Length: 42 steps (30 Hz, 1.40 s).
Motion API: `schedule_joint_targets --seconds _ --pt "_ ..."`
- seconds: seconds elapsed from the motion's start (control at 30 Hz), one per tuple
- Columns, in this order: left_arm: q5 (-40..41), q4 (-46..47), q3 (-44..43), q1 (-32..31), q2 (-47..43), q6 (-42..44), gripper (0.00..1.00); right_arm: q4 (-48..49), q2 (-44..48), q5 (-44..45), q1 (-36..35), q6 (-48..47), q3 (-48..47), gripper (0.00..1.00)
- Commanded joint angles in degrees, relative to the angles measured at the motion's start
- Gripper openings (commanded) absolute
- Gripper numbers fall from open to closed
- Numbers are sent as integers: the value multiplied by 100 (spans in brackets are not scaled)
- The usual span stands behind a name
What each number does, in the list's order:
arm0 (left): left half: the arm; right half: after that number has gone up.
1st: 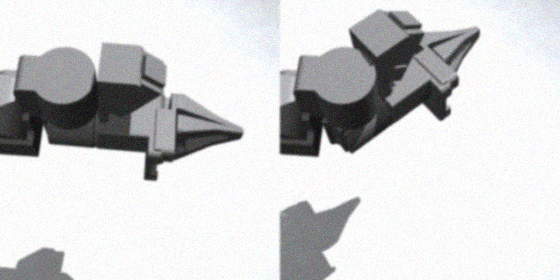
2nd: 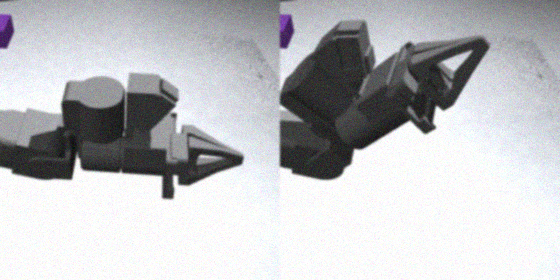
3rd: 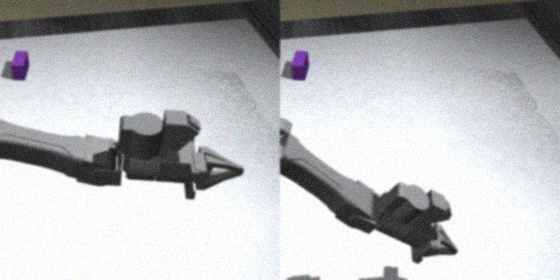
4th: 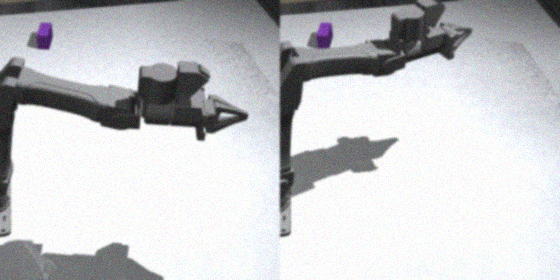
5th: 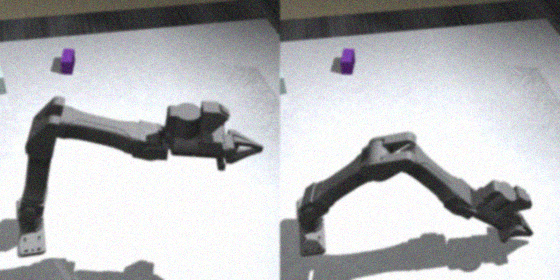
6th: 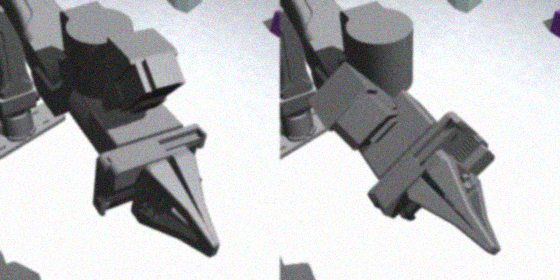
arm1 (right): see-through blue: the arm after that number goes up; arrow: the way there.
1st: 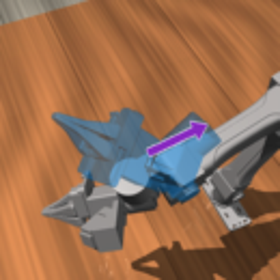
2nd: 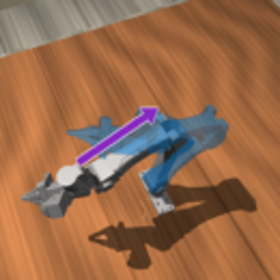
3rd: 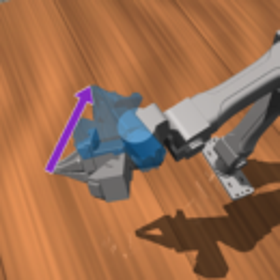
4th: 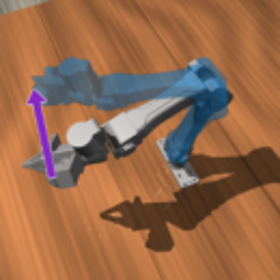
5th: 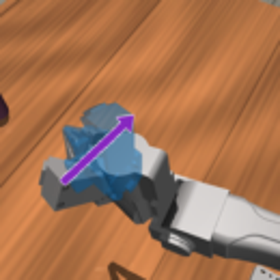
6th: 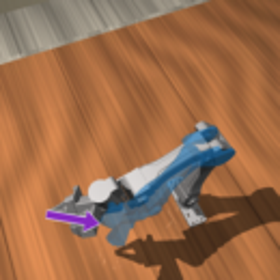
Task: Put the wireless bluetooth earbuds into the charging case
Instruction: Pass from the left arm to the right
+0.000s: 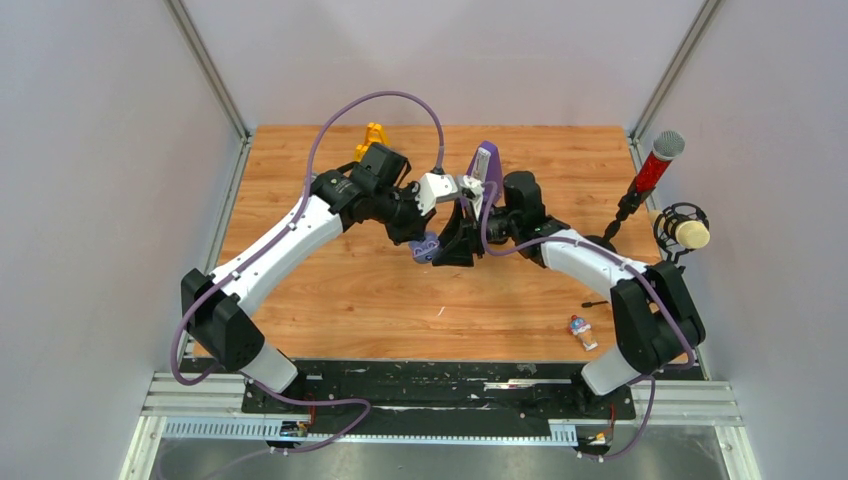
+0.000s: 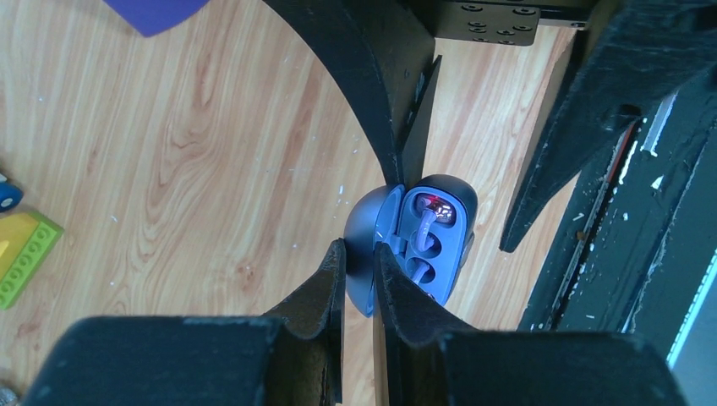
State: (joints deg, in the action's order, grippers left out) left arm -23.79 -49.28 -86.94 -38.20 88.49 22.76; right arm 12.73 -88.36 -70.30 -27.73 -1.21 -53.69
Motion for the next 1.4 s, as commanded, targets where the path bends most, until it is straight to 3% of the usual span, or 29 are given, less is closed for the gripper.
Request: schedule_joint_targets --seconds 0.0,0.3,0.53,0.63,0.7,0.9,1.1,1.37 --pt "27 225 -41 -39 -247 -151 0 150 -81 -283 -38 263 -298 45" --pt "-24 234 -63 -39 -266 -175 0 54 -247 -163 -40 474 -458 30" --pt "-58 218 -60 -39 -303 -187 0 -11 -291 -52 -49 516 -518 6" --pt "-49 209 -75 -39 -319 -185 10 -53 -304 -74 -49 481 -537 0" --pt "-54 192 -96 -32 -334 -185 24 -94 -304 -36 -50 458 -546 0" --pt "-667 7 -256 198 -424 -188 51 -276 -323 149 -40 332 -603 0" --pt "-1377 258 -221 942 -686 -562 59 -388 -259 88 -40 189 -622 0" --pt "84 824 144 1156 -588 -860 61 -499 -39 -805 -57 149 -679 0"
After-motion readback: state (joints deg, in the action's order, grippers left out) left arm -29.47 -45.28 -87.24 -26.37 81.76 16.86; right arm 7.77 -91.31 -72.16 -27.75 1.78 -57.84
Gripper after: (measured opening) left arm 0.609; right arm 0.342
